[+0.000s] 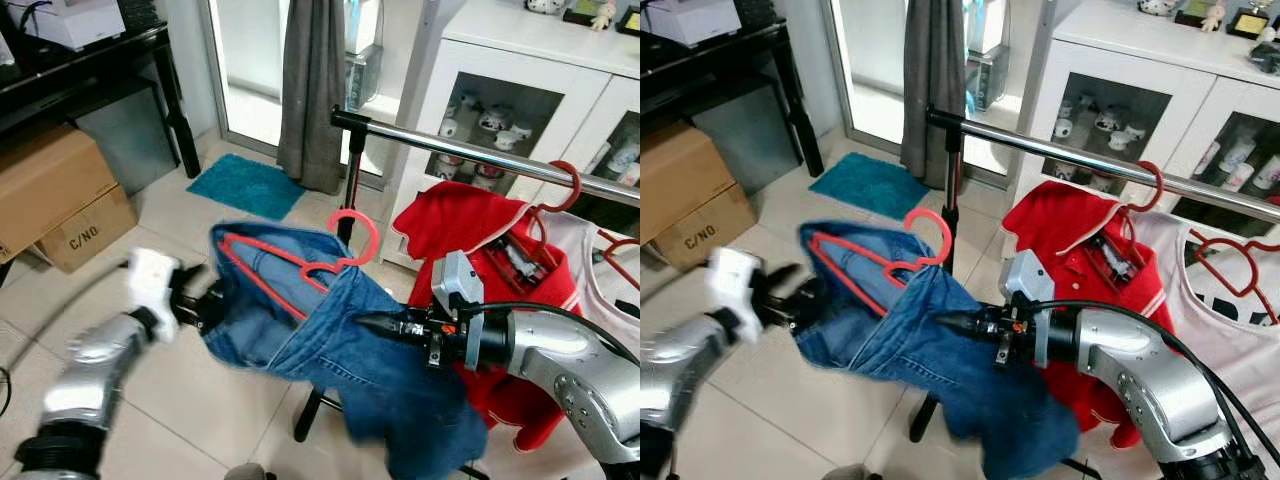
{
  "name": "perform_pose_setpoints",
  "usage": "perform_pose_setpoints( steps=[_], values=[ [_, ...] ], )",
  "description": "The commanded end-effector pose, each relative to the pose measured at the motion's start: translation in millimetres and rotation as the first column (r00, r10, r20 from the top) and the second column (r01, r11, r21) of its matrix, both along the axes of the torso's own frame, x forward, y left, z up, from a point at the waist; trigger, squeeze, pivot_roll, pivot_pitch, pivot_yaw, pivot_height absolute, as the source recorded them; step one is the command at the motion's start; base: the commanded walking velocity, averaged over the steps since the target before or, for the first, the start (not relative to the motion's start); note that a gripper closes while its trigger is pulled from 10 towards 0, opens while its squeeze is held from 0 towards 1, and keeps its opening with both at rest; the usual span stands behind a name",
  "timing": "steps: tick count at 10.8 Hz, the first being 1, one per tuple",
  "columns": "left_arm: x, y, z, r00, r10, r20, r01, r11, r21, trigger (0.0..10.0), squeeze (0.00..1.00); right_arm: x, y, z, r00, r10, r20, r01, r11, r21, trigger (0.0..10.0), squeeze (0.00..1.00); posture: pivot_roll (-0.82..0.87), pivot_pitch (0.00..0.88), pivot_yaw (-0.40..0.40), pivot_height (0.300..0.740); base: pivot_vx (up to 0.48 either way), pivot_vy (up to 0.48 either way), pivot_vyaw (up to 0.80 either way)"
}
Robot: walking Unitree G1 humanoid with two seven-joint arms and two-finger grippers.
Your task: Hang hanger
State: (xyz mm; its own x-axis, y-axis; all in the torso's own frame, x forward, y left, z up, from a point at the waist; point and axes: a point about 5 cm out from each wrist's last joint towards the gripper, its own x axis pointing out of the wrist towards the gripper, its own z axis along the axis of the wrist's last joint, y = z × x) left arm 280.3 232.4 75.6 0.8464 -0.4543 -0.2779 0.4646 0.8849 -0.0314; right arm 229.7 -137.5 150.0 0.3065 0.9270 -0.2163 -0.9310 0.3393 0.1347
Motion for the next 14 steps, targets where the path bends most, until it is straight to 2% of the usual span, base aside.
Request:
perform_pose_setpoints(
  steps=[1, 2, 3, 5, 6, 9, 12, 13, 14],
  values=[
    [0.2, -10.8, 0, 0.998, -0.056, 0.009, 0.056, 0.998, 0.017, 10.0, 0.0, -1.8, -0.3, 12, 0.999, 0.012, 0.039, -0.014, 0.999, 0.045, 0.0, 0.0, -0.01, 0.0, 0.011, 0.74, 0.0, 0.0, 0.0],
    [-1.6, -20.7, 1, 0.993, -0.11, 0.042, 0.11, 0.994, -0.001, 10.0, 0.0, -4.1, 0.4, 13, 0.999, 0.024, 0.034, -0.026, 0.998, 0.054, 0.0, 0.0, -0.02, 0.0, 0.013, 0.74, 0.0, 0.0, 0.0],
    [-1.0, -24.0, 2, 0.991, -0.115, 0.068, 0.115, 0.993, 0.004, 10.0, 0.0, -5.8, 0.6, 13, 0.999, 0.032, 0.03, -0.034, 0.998, 0.059, 0.0, 0.0, -0.02, 0.0, 0.016, 0.74, 0.0, 0.0, 0.0],
    [9.2, -15.0, -4, 0.997, -0.009, 0.08, 0.001, 0.995, 0.103, 9.8, 0.0, -7.8, 0.8, 15, 0.999, 0.045, 0.023, -0.047, 0.996, 0.08, 0.0, 0.0, -0.02, 0.0, 0.011, 0.74, 0.0, 0.0, 0.0],
    [14.0, -9.6, -1, 0.993, 0.046, 0.112, -0.059, 0.992, 0.112, 0.0, 0.0, -9.0, 1.3, 15, 0.998, 0.057, 0.017, -0.059, 0.995, 0.084, 0.0, 0.0, -0.02, 0.0, 0.009, 0.74, 0.0, 0.0, 0.0],
    [13.9, -9.8, 3, 0.988, 0.03, 0.15, -0.042, 0.996, 0.074, 0.0, 0.0, -9.8, 1.5, 11, 0.998, 0.055, 0.007, -0.055, 0.996, 0.066, 0.0, 0.0, -0.02, 0.0, 0.011, 0.74, 0.0, 0.0, 0.0],
    [14.9, -9.8, 2, 0.986, 0.013, 0.168, -0.026, 0.997, 0.076, 0.0, 0.0, -10.5, 2.2, 9, 0.998, 0.055, 0.002, -0.055, 0.997, 0.055, 0.0, 0.0, -0.02, 0.0, 0.012, 0.74, 0.0, 0.0, 0.0],
    [14.4, -8.9, 4, 0.984, 0.01, 0.175, -0.023, 0.997, 0.074, 0.0, 0.0, -9.4, 1.5, 7, 0.999, 0.041, 0.003, -0.041, 0.998, 0.04, 0.0, 0.0, -0.02, 0.0, 0.012, 0.74, 0.0, 0.0, 0.0],
    [12.9, -7.3, 6, 0.982, 0.006, 0.19, -0.019, 0.997, 0.07, 0.0, 0.0, -1.6, -0.9, 1, 0.999, -0.031, 0.009, 0.031, 0.999, -0.018, 0.0, 0.0, -0.02, 0.0, 0.014, 0.74, 0.0, 0.0, 0.0]
  ],
)
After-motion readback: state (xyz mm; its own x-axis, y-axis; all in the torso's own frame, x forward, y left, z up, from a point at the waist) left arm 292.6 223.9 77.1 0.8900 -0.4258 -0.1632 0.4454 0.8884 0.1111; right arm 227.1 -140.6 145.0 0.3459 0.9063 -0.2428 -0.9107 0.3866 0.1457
